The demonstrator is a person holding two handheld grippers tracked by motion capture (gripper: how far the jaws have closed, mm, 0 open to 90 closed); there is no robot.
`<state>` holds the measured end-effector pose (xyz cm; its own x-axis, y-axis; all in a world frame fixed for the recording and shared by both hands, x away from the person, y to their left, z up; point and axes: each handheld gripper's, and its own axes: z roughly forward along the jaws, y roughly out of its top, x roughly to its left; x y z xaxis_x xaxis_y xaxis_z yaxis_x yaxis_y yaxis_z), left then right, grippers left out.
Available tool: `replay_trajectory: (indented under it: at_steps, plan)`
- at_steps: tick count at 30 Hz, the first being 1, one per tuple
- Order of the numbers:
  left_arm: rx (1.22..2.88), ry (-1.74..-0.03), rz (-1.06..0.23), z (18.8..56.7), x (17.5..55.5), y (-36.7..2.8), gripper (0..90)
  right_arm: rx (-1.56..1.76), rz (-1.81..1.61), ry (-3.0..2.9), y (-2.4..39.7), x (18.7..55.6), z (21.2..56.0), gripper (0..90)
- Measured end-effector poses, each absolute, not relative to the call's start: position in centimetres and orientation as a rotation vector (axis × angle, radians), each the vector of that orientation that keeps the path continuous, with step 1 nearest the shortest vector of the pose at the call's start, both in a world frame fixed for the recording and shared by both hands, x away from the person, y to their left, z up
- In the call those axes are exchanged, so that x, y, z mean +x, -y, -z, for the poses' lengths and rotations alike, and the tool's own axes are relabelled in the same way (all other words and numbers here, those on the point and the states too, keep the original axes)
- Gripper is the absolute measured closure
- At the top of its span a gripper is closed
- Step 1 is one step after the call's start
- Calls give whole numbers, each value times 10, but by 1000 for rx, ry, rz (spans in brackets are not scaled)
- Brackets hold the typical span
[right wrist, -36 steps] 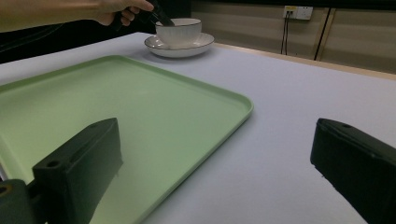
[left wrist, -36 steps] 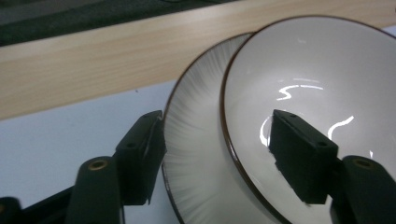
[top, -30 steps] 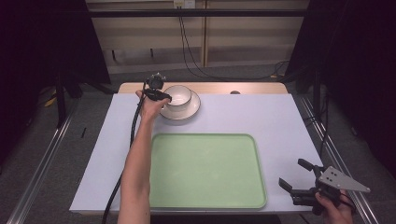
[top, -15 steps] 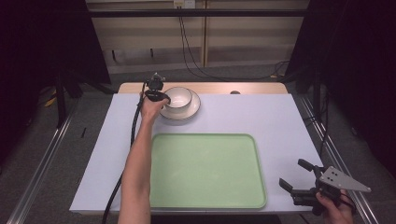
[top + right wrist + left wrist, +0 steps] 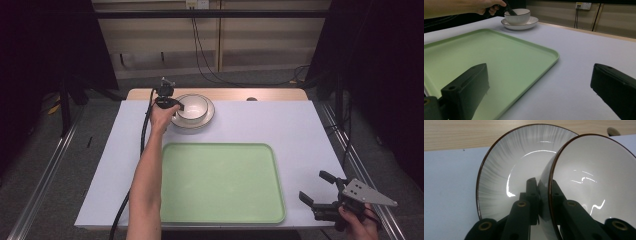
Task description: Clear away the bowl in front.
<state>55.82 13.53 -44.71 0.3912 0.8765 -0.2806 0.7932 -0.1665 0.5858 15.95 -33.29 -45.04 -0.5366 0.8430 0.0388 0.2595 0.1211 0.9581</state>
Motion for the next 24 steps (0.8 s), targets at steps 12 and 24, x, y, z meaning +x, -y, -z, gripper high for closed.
replay_trajectory:
  at_steps: [12,24]
  plan:
    - [1974,-1410,-152,444,556,-132,823,1067,-1430,-1870,334,159,451,15]
    - [1960,-1365,-141,429,548,-129,823,1077,-1442,-1854,332,158,450,16]
